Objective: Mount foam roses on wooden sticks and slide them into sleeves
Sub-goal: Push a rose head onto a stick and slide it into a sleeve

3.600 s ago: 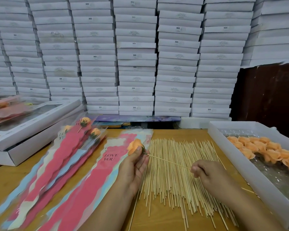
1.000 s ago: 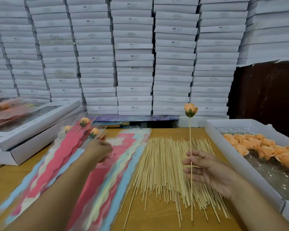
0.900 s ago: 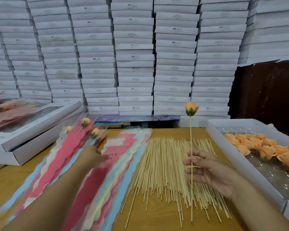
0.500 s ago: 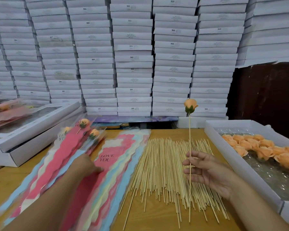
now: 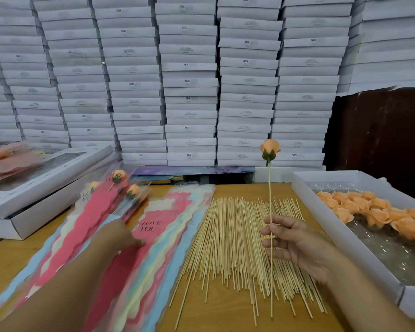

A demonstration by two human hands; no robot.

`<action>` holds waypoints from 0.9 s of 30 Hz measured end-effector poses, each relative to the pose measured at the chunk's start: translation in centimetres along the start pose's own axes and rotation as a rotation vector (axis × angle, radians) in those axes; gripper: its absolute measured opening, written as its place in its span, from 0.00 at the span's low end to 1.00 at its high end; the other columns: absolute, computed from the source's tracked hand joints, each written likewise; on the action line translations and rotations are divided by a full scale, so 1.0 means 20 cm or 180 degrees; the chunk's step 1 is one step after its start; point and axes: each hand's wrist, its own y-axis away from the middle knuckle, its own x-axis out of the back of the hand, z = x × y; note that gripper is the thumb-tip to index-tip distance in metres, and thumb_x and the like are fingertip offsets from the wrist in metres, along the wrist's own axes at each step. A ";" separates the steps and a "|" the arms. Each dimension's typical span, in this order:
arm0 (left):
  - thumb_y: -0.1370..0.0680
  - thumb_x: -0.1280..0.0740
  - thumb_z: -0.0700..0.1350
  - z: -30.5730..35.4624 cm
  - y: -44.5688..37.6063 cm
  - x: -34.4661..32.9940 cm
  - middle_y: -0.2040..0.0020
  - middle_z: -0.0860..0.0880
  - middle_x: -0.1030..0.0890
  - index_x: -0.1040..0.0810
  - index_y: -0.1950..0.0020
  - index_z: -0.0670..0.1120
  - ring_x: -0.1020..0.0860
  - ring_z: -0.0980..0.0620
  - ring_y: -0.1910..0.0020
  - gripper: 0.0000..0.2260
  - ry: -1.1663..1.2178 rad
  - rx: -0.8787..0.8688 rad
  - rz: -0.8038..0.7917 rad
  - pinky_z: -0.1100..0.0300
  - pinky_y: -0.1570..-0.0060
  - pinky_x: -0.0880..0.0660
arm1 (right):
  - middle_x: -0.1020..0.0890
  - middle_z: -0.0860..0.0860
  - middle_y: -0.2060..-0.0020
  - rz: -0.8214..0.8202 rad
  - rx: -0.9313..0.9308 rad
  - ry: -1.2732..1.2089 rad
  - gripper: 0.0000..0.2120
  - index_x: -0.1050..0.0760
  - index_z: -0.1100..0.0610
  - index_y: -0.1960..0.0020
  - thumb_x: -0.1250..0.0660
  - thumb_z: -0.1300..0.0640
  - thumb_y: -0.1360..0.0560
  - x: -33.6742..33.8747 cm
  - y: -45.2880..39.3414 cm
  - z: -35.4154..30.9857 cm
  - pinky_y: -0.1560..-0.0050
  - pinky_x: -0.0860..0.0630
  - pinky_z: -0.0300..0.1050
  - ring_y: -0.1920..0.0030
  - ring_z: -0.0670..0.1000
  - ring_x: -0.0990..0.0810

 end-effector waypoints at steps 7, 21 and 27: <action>0.36 0.19 0.62 -0.02 0.00 0.02 0.50 0.47 0.23 0.28 0.36 0.41 0.23 0.47 0.52 0.39 0.0105 0.0033 0.0026 0.58 0.52 0.25 | 0.15 0.59 0.55 -0.0018 -0.0017 0.0099 0.18 0.21 0.63 0.43 0.28 0.61 0.32 0.00 -0.01 0.01 0.65 0.18 0.47 0.61 0.55 0.15; 0.18 0.35 0.50 -0.08 -0.01 0.01 0.59 0.42 0.20 0.24 0.57 0.41 0.20 0.40 0.57 0.14 0.0164 -0.0339 0.0865 0.49 0.55 0.21 | 0.15 0.58 0.55 -0.0032 -0.0002 0.0180 0.19 0.21 0.62 0.42 0.28 0.61 0.32 0.00 -0.01 0.02 0.65 0.18 0.47 0.61 0.54 0.15; 0.18 0.41 0.41 -0.06 0.03 0.01 0.58 0.44 0.20 0.26 0.57 0.44 0.20 0.43 0.58 0.10 -0.0230 -0.0302 0.0966 0.49 0.54 0.20 | 0.15 0.59 0.55 -0.0037 -0.0016 0.0179 0.19 0.21 0.63 0.42 0.28 0.61 0.32 0.01 -0.01 0.02 0.65 0.18 0.47 0.61 0.54 0.15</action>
